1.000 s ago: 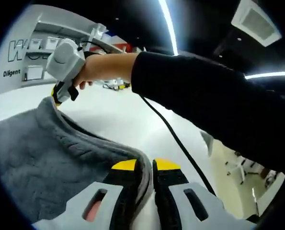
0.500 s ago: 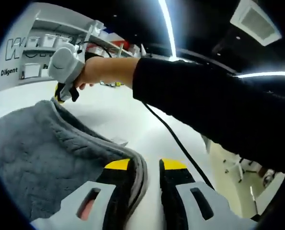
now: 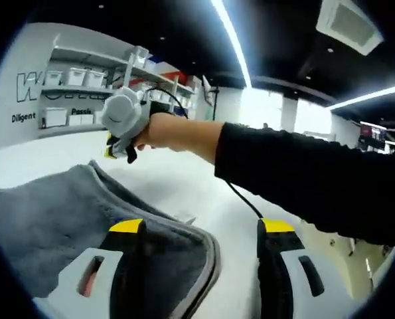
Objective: Open the folded towel by lifting each exposed corner and separating the folded layers until the towel lies flat within the target outline without major curled edges
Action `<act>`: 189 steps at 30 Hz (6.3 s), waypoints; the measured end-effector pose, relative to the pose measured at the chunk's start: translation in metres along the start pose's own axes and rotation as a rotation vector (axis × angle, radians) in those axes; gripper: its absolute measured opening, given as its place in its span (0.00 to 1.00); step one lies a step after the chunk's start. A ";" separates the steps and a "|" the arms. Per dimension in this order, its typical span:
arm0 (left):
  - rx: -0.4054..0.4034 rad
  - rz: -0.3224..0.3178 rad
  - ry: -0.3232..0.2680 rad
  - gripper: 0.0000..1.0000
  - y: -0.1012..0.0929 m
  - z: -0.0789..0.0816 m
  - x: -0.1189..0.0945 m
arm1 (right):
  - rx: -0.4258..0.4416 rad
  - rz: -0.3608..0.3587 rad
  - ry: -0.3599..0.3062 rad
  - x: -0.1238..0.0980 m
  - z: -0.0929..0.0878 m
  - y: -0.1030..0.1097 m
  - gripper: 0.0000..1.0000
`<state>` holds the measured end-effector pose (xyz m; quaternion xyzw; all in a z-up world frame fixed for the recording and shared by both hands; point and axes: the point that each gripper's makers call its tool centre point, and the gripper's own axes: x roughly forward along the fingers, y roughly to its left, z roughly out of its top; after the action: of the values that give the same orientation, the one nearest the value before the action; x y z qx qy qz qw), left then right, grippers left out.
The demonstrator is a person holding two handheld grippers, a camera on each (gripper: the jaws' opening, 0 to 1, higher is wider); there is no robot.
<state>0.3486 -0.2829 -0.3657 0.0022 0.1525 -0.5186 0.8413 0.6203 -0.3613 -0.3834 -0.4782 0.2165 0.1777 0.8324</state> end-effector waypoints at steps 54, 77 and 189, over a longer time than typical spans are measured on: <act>0.069 0.452 -0.212 0.99 0.152 0.034 -0.234 | 0.652 -0.184 -0.346 -0.261 0.032 0.126 1.00; 0.198 0.320 0.040 0.98 0.145 0.033 -0.235 | 0.752 -0.101 -0.358 -0.251 0.018 0.178 1.00; 0.836 0.066 0.558 0.95 0.166 0.194 -0.073 | 1.103 0.103 -0.360 -0.207 0.013 0.186 0.17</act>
<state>0.5128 -0.1740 -0.1877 0.4824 0.1505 -0.4881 0.7116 0.3549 -0.2793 -0.4015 0.0748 0.1553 0.1575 0.9724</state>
